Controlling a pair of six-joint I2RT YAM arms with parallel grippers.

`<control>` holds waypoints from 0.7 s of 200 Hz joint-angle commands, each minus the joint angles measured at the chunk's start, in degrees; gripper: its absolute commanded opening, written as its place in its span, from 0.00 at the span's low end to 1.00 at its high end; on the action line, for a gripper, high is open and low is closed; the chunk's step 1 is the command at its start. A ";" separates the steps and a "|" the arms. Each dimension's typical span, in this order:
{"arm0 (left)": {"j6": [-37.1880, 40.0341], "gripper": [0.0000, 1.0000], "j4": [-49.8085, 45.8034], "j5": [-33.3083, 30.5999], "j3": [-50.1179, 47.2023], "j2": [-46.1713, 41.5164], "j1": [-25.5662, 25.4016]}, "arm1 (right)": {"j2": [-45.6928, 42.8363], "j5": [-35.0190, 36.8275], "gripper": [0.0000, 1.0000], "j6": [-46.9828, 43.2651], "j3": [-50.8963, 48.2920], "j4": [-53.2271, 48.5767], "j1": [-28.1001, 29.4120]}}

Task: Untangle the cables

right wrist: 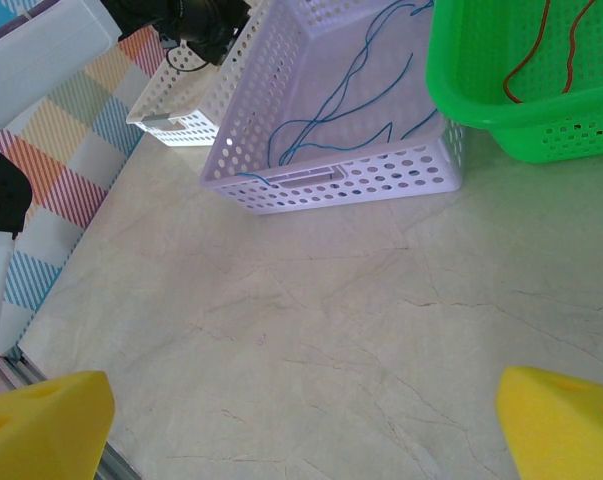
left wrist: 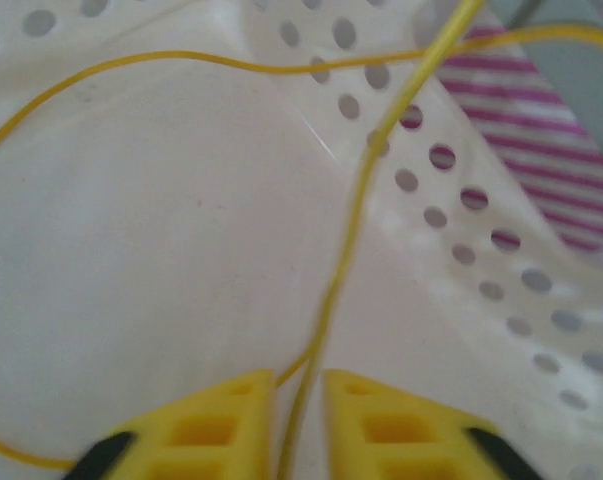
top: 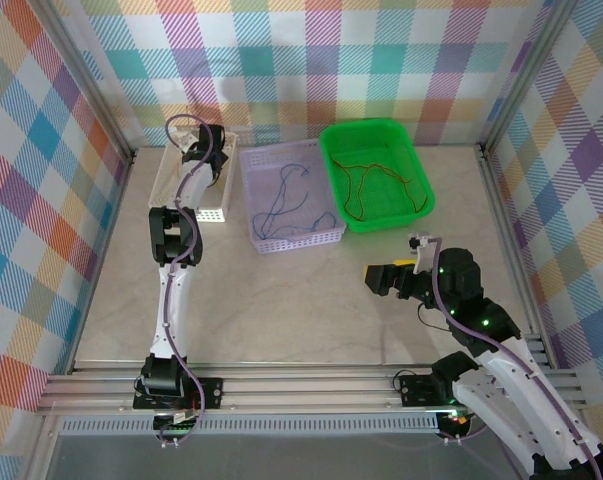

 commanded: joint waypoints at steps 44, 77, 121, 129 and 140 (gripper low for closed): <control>-3.47 0.00 -10.71 5.58 -1.70 -8.69 0.70 | -2.27 -0.75 0.97 -0.83 1.22 0.30 -0.01; -6.62 0.00 -16.26 9.27 -8.44 -16.89 0.82 | -2.63 -0.87 0.96 -0.90 1.22 0.42 0.03; -8.96 0.00 -18.77 12.42 -17.90 -25.10 0.83 | -2.27 -1.48 0.96 -0.91 0.85 1.57 0.05; -10.18 0.00 -18.43 12.81 -19.57 -26.03 0.82 | -2.30 -1.55 0.96 -0.84 0.78 1.65 0.03; -11.44 0.00 -19.42 13.40 -20.81 -26.67 0.79 | -2.24 -1.57 0.96 -0.91 0.74 1.70 0.03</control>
